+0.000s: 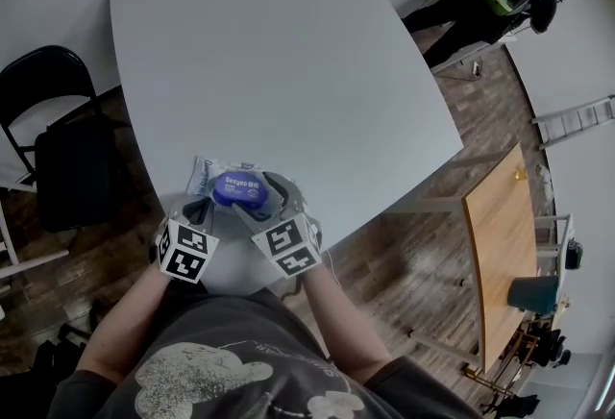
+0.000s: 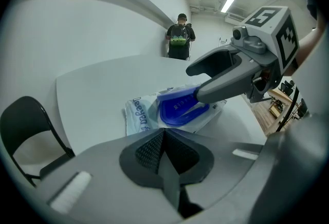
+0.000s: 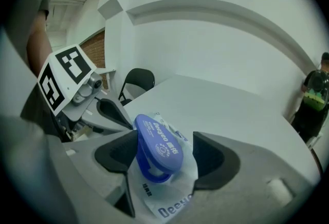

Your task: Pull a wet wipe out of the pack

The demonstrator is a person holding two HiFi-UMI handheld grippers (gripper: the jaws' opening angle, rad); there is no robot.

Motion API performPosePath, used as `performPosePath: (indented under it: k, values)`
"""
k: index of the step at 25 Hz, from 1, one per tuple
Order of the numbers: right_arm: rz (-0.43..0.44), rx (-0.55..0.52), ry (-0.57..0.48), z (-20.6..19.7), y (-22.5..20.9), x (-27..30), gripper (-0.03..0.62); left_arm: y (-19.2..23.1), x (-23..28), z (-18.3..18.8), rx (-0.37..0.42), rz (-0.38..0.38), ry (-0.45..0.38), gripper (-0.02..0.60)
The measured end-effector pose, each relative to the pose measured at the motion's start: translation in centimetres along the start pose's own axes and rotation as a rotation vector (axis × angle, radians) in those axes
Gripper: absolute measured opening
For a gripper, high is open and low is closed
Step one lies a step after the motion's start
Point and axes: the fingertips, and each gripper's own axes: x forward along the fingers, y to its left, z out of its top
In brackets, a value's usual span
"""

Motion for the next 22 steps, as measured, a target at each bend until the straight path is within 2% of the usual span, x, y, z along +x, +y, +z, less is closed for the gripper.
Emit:
performPosePath:
  k: [6,7,8,9,13,18,22]
  values:
    - [-0.086,0.103,-0.089,1.8,-2.7,-0.5,0.322,-0.1,-0.1,0.1,-0.002,-0.004,-0.002,0.018]
    - [-0.118,0.104,-0.080,1.8,-3.4,-0.5,0.292,-0.2,-0.1,0.2,-0.002,-0.005,-0.002,0.018]
    - [-0.150,0.098,-0.062,1.6,-4.2,-0.3,0.201,-0.2,-0.1,0.2,-0.001,-0.005,-0.003,0.018]
    - [-0.173,0.094,-0.046,1.3,-4.8,-0.1,0.144,-0.3,-0.1,0.2,-0.002,-0.006,-0.002,0.018]
    - [-0.180,0.141,-0.034,0.7,-6.3,1.2,0.135,-0.4,-0.2,0.2,-0.003,-0.008,-0.003,0.018]
    - [-0.153,0.178,-0.032,0.6,-7.1,2.2,0.164,-0.4,-0.3,0.2,-0.005,-0.010,-0.001,0.018]
    - [-0.180,0.177,0.027,-0.5,-7.9,3.2,0.175,-0.4,-0.3,0.1,-0.006,-0.018,0.000,0.018]
